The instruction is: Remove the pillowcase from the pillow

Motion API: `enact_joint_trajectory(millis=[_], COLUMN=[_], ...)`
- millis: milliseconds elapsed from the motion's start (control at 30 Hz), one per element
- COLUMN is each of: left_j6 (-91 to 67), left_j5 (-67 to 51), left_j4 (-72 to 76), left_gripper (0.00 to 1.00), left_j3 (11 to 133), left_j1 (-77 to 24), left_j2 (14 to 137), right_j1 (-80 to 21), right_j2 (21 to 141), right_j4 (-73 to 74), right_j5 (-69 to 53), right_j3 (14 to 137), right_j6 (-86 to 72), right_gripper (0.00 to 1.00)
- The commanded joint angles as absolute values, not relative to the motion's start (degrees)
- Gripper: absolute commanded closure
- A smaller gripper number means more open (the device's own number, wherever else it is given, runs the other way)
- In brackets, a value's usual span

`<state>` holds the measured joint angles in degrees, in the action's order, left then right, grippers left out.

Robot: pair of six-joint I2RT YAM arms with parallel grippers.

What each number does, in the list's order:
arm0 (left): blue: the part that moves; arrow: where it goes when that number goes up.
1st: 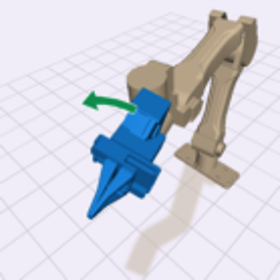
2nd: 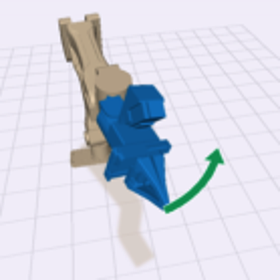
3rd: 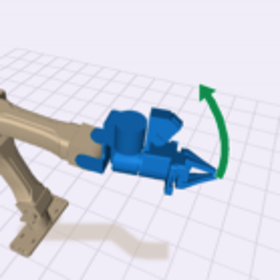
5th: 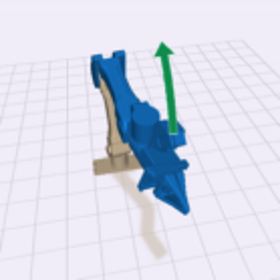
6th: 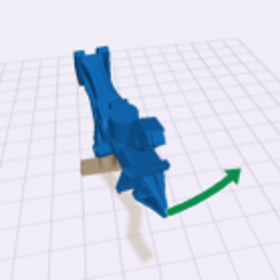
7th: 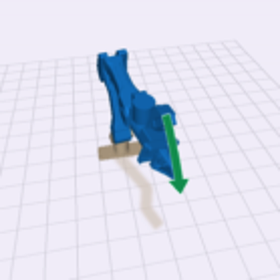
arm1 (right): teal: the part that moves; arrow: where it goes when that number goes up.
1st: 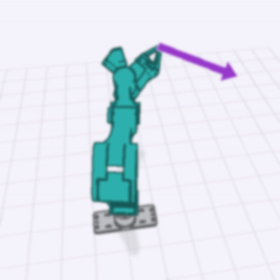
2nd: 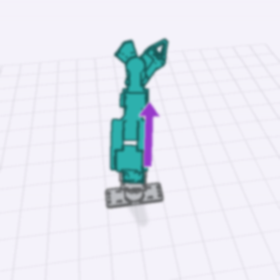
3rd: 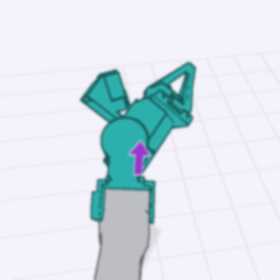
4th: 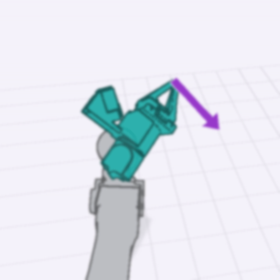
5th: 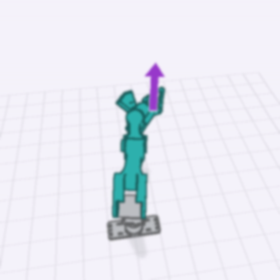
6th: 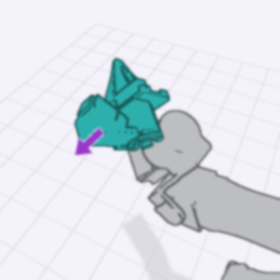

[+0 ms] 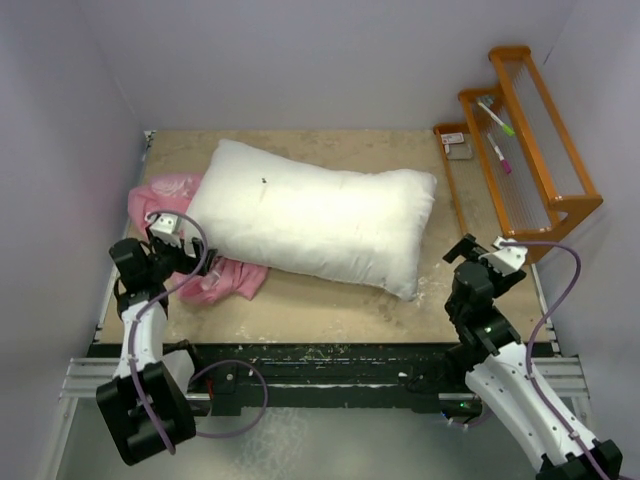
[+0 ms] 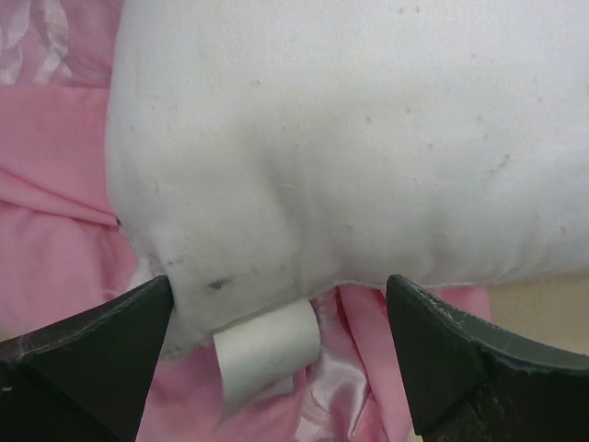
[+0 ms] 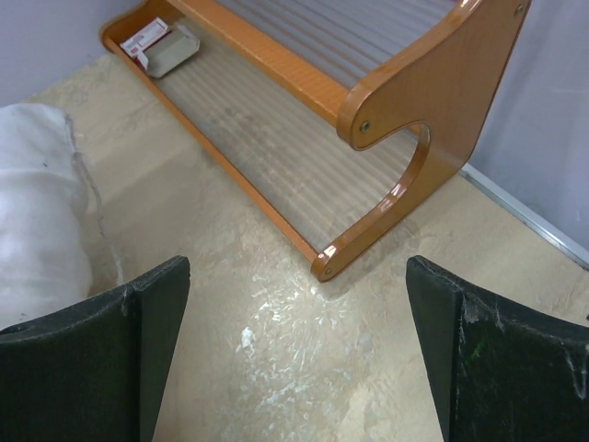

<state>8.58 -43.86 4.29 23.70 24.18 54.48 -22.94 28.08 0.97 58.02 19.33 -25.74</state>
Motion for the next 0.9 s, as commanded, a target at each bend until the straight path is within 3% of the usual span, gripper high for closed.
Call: enact_joint_trajectory(millis=[0,133,300,433,667,767,867], left_j6=[6.38,6.98,6.30,5.90,7.04,8.43,10.05], left_j5=[-42.77,-43.46,-41.64,-40.66,-43.98,-47.27,-51.34], left_j4=[9.16,9.80,9.75,9.55,7.96,6.62,4.29], left_gripper=[0.01,0.01,0.01,0.01,0.01,0.01,0.01], left_j3=[16.69,12.66,12.91,12.48,11.29,10.90,10.19], left_j1=[23.85,23.82,23.82,23.83,23.86,23.90,23.91], left_j2=[47.30,40.21,40.64,39.37,34.46,31.50,27.42], right_j1=[-23.02,-23.02,-23.03,-23.13,-22.93,-22.83,-22.72], right_j2=[25.19,27.24,27.36,14.06,23.28,19.14,7.67], right_j4=[-5.28,-11.68,-12.81,-17.96,-23.41,-23.24,-18.31], right_j5=[56.99,50.69,48.40,30.64,31.42,32.80,31.27], right_j3=[17.15,16.29,15.70,5.84,5.26,3.74,0.33], right_j6=[-19.14,-11.20,-9.28,3.52,0.04,-0.65,-0.59], right_gripper=[0.00,0.00,0.00,0.00,0.00,0.00,0.00])
